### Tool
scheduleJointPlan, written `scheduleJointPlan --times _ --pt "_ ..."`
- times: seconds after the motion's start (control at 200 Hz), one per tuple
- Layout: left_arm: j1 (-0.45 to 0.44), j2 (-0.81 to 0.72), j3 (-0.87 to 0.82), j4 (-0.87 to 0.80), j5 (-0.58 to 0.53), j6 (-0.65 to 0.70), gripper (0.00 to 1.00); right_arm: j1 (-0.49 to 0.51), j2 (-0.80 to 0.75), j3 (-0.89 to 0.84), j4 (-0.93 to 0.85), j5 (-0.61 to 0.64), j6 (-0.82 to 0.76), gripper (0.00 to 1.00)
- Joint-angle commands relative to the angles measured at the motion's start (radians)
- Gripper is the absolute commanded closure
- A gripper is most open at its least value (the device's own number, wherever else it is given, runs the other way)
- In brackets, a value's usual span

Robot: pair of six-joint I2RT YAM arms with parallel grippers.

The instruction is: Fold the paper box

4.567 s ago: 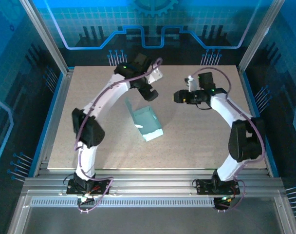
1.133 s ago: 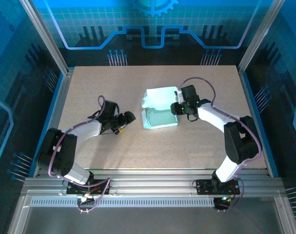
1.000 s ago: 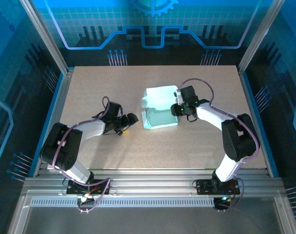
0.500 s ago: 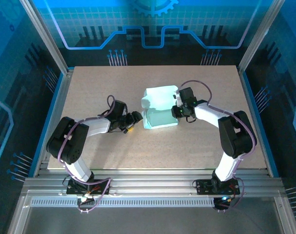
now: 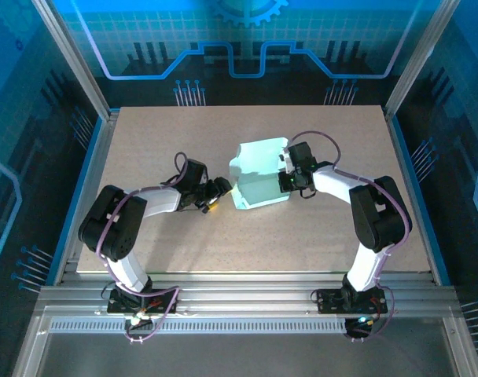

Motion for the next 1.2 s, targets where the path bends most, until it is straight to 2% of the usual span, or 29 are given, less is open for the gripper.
scheduleJointPlan --times 0.0,0.12,0.245,0.3,0.42,0.535,0.64,0.705,0.805,0.86,1.026,1.191 --pt "-0.065 0.062 0.022 0.157 0.057 0.018 0.24 -0.02 -0.042 -0.025 0.018 -0.024 0.021 0.94" --pt "-0.081 0.07 0.023 0.218 0.073 -0.007 0.26 -0.035 -0.057 -0.033 0.019 -0.068 0.067 0.94" --pt "-0.097 0.091 0.028 0.294 0.101 -0.066 0.37 -0.036 -0.06 -0.038 0.021 -0.085 0.1 0.94" --pt "-0.1 0.103 0.033 0.322 0.116 -0.093 0.39 -0.035 -0.06 -0.04 0.024 -0.088 0.109 0.94" --pt "-0.115 0.115 0.056 0.328 0.126 -0.118 0.47 -0.032 -0.054 -0.042 0.023 -0.079 0.12 0.94" --pt "-0.124 0.118 0.069 0.312 0.119 -0.126 0.5 -0.026 -0.056 -0.046 0.021 -0.055 0.137 0.94" --pt "-0.127 0.118 0.071 0.283 0.106 -0.123 0.59 -0.018 -0.062 -0.053 0.024 -0.043 0.149 0.94" --pt "-0.127 0.116 0.067 0.279 0.104 -0.118 0.58 -0.013 -0.061 -0.052 0.017 -0.03 0.149 0.94" --pt "-0.125 0.089 0.022 0.343 0.087 -0.111 0.38 -0.013 -0.052 -0.05 0.002 -0.011 0.159 0.94" --pt "-0.125 0.066 -0.015 0.38 0.058 -0.104 0.33 -0.015 -0.047 -0.048 -0.006 -0.003 0.172 0.94" --pt "-0.123 -0.025 -0.135 0.467 -0.041 -0.103 0.34 -0.024 -0.049 -0.051 -0.019 0.026 0.219 0.94" --pt "-0.11 -0.047 -0.192 0.584 -0.043 -0.127 0.33 -0.024 -0.052 -0.047 -0.031 0.016 0.225 0.95"
